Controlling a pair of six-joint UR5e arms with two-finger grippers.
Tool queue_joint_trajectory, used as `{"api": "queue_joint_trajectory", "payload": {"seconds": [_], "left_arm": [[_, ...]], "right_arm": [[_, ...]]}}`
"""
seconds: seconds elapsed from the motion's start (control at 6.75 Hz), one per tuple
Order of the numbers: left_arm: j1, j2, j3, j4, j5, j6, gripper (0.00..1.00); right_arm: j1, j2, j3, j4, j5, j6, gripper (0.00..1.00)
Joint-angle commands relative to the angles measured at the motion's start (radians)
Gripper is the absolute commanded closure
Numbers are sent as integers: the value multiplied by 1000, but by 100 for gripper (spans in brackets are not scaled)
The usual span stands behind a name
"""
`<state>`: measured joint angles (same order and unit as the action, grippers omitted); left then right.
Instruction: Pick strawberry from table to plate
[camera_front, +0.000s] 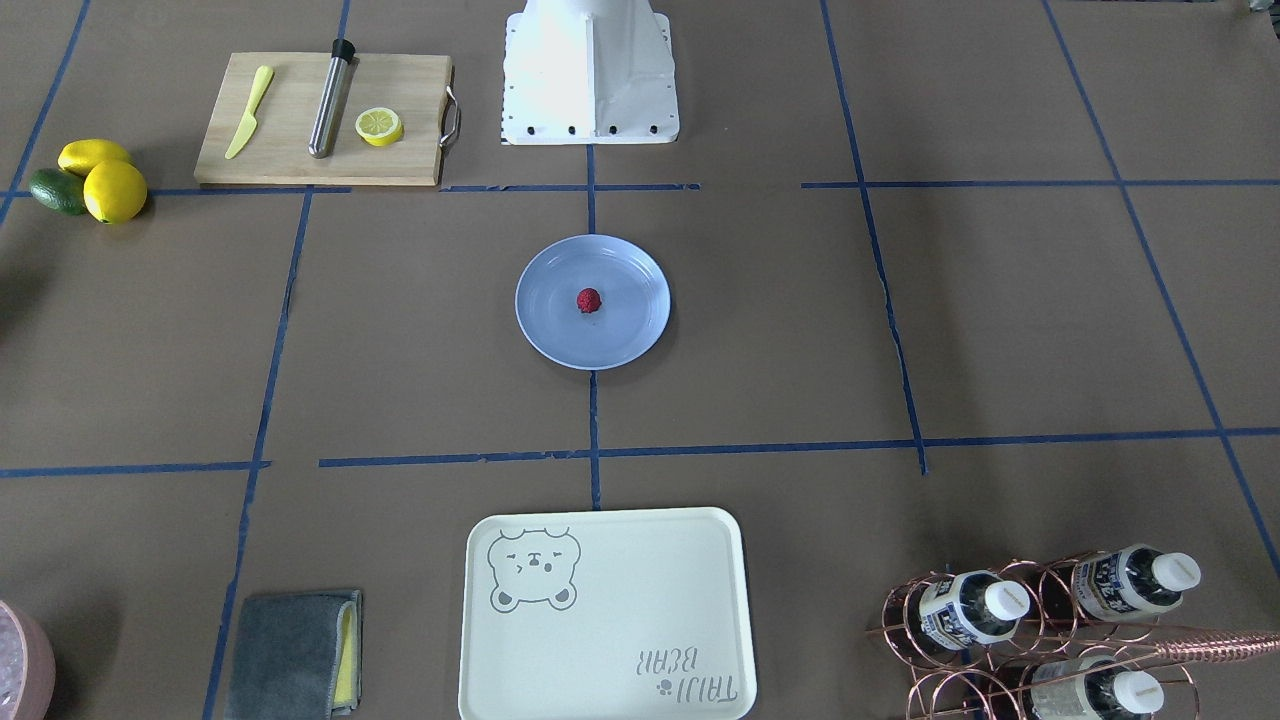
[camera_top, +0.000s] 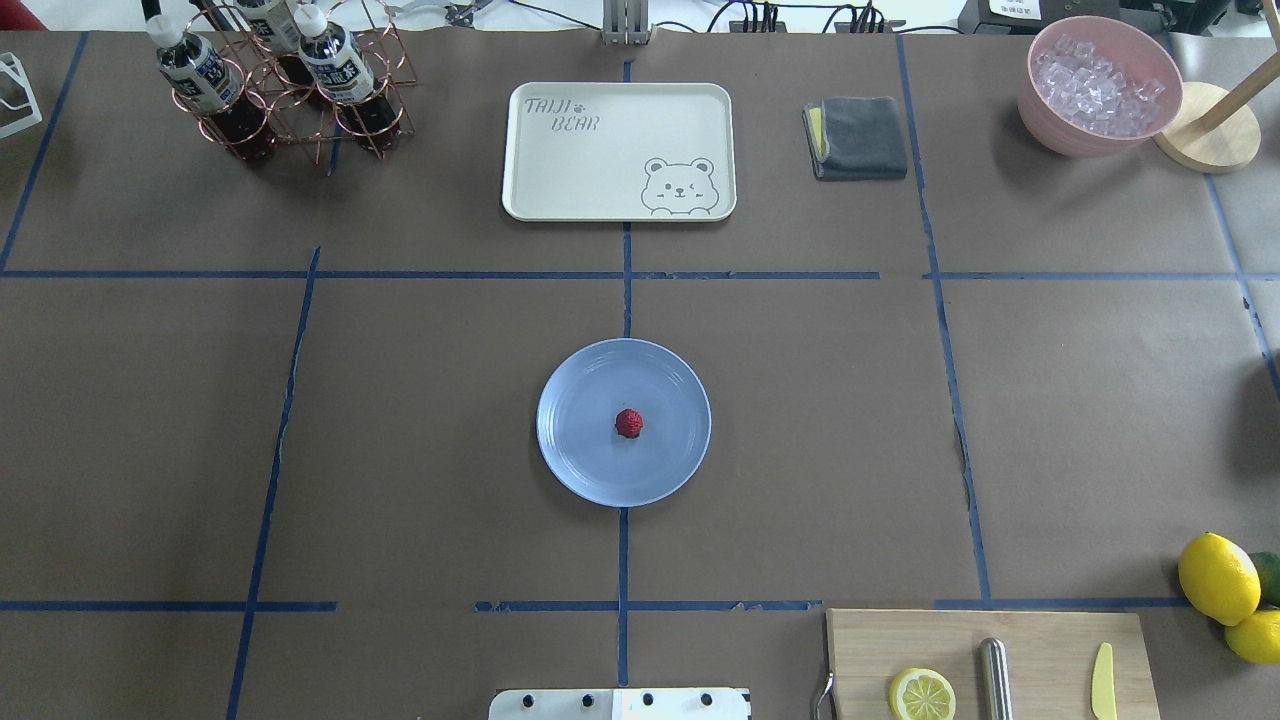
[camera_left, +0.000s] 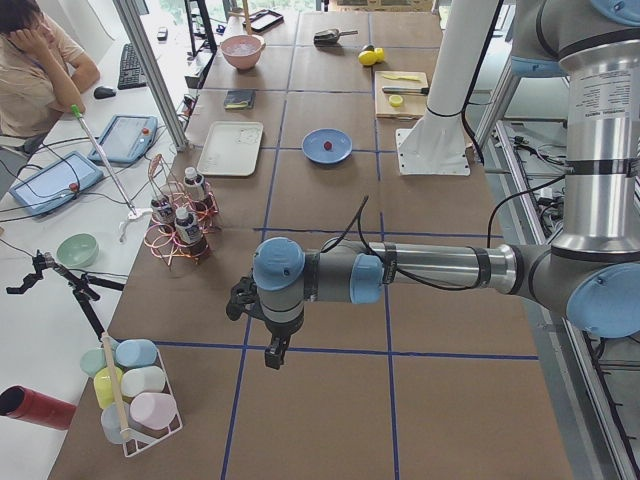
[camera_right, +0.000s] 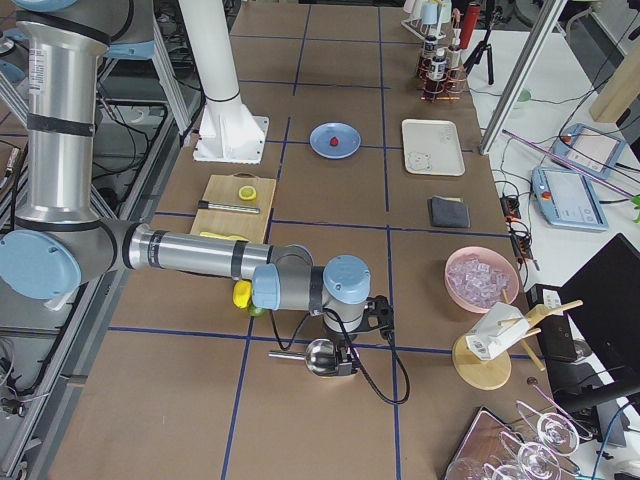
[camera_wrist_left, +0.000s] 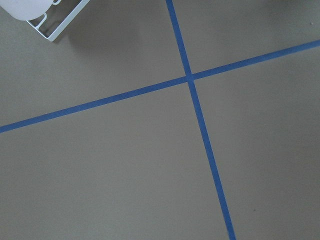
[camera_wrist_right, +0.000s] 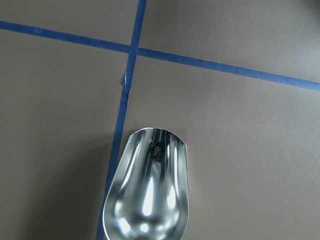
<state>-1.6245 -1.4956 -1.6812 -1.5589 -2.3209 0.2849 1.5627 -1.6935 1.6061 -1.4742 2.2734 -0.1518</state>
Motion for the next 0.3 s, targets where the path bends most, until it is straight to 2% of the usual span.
{"api": "queue_joint_trajectory", "payload": {"seconds": [0.0, 0.15], "left_arm": [[0, 0, -2, -1, 0, 0, 0], [0, -2, -2, -1, 0, 0, 0]], "right_arm": [[0, 0, 2, 0, 0, 0, 0], [0, 0, 2, 0, 0, 0, 0]]}}
